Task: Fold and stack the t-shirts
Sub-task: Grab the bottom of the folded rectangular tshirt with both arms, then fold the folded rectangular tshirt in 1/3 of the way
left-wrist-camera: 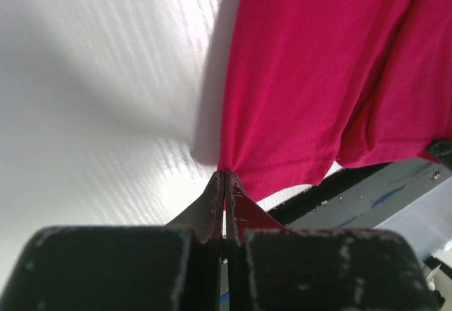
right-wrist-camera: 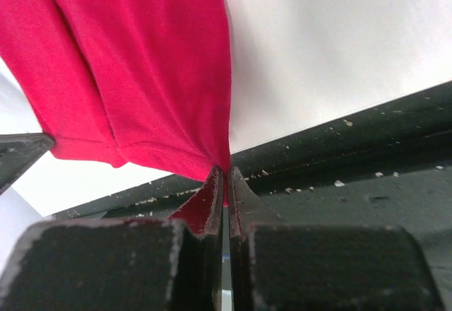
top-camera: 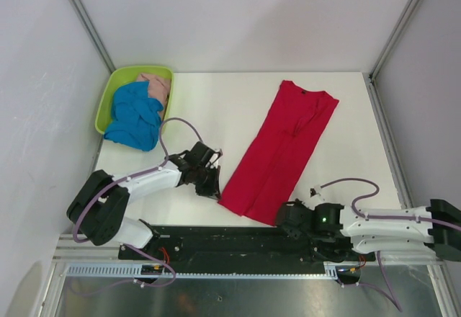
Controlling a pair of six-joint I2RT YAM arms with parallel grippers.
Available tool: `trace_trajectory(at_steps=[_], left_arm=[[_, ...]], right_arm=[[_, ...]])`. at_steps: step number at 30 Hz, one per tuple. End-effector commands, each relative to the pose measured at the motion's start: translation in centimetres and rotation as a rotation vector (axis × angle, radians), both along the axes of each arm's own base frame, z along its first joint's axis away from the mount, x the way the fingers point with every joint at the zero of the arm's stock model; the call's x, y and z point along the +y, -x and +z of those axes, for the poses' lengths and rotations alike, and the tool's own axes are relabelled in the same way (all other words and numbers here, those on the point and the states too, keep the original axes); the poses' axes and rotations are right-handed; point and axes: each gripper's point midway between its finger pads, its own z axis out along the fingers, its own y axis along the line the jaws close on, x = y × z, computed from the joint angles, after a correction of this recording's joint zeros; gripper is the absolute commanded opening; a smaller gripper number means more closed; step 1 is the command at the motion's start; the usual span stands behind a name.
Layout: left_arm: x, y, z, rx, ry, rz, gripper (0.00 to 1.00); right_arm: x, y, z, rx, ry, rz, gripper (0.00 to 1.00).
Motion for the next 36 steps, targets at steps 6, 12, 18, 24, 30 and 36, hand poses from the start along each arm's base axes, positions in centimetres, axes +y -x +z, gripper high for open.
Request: trace_trajectory(at_steps=[6,12,18,24,30,36], left_arm=[[-3.7,1.3,3.9,-0.028,0.12,-0.068,0.0],[-6.5,-2.0,7.7,-0.107,0.181,-0.036,0.0],[-9.6,-6.1,9.8,-0.153,0.198,0.001,0.0],[-12.6,-11.1,10.0,-0.203,0.176,0.04,0.0],[-15.7,-16.7,9.3,-0.237,0.17,0.088,0.0],[-17.4,-21.3,8.1,-0.246,0.178,0.147,0.0]], right_arm=[[-4.2,0.2,2.6,-0.025,0.079,-0.001,0.0],[-5.3,-2.7,5.7,-0.105,0.082,-0.031,0.0],[-6.9,-8.2,8.8,-0.196,0.122,-0.086,0.0],[-9.8,-14.4,9.3,-0.26,0.19,-0.167,0.0],[-11.9,-20.1,8.8,-0.321,0.233,-0.203,0.0],[-13.3,-24.1,7.4,-0.328,0.227,-0.225,0.0]])
